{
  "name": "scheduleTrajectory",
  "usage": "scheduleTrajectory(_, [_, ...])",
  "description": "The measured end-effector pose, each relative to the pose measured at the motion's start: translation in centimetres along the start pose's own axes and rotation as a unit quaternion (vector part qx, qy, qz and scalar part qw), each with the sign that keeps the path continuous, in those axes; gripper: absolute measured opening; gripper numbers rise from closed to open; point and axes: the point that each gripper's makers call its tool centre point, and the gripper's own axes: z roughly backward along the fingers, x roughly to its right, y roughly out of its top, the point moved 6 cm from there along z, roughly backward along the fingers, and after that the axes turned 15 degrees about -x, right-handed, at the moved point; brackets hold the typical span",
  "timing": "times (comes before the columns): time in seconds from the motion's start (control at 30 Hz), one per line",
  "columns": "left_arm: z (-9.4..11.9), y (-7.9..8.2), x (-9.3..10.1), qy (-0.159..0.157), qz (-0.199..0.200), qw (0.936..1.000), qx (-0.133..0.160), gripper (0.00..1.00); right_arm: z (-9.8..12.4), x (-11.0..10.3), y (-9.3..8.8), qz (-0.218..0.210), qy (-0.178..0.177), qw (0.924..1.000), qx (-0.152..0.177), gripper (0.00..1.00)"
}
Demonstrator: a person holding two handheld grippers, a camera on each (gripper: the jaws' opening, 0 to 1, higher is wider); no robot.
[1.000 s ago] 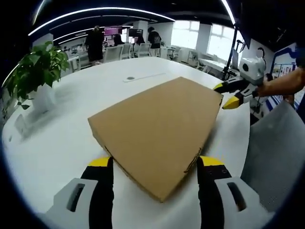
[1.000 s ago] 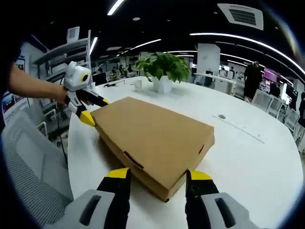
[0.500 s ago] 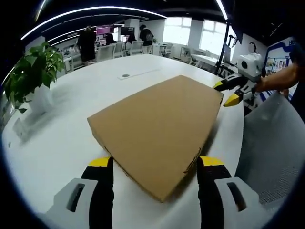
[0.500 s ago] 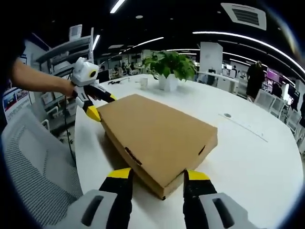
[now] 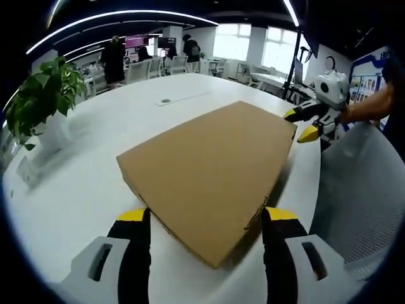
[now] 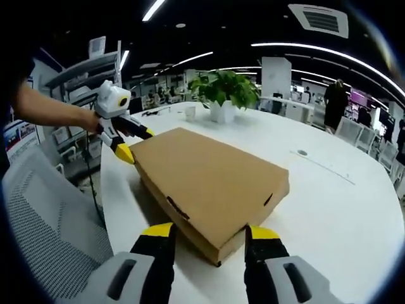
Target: Operate the shoe box by opening the lid, removing the specified soft item, and placing it in the target area until the item is outside and the box remains undamaged.
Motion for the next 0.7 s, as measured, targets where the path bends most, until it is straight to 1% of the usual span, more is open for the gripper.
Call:
scheduleTrajectory(0.07, [0.0,0.0,0.1,0.004,0.001,1.0000,0.000,0.74,-0.1,0.2,0.0,0.003,-0.006,1.0000,0.003,0.38])
scheduleTrajectory(0.2, [0.0,-0.2,0.1,0.009,0.012,0.9999,0.006,0.74,-0.2,-0.2,-0.2,0.022,-0.016,0.9996,0.003,0.40])
scheduleTrajectory(0.33, [0.2,-0.7,0.3,0.015,0.024,0.9994,0.021,0.72,-0.2,0.0,-0.2,0.024,-0.022,0.9995,0.002,0.40])
scheduleTrajectory(0.43, [0.3,-1.1,0.4,0.029,0.034,0.9985,0.032,0.72,-0.3,-0.1,-0.2,0.025,-0.025,0.9994,0.003,0.41])
scheduleTrajectory(0.57, [0.4,-1.4,0.9,0.041,0.046,0.9970,0.046,0.68,-0.4,-0.1,-0.2,0.024,-0.022,0.9994,0.007,0.43])
scheduleTrajectory(0.63, [0.4,-1.5,1.2,0.039,0.049,0.9968,0.049,0.66,-0.4,-0.1,-0.2,0.019,-0.018,0.9996,0.010,0.44])
scheduleTrajectory(0.7, [0.4,-1.3,1.5,0.040,0.048,0.9967,0.052,0.67,-0.3,-0.2,-0.3,0.014,-0.013,0.9997,0.014,0.45])
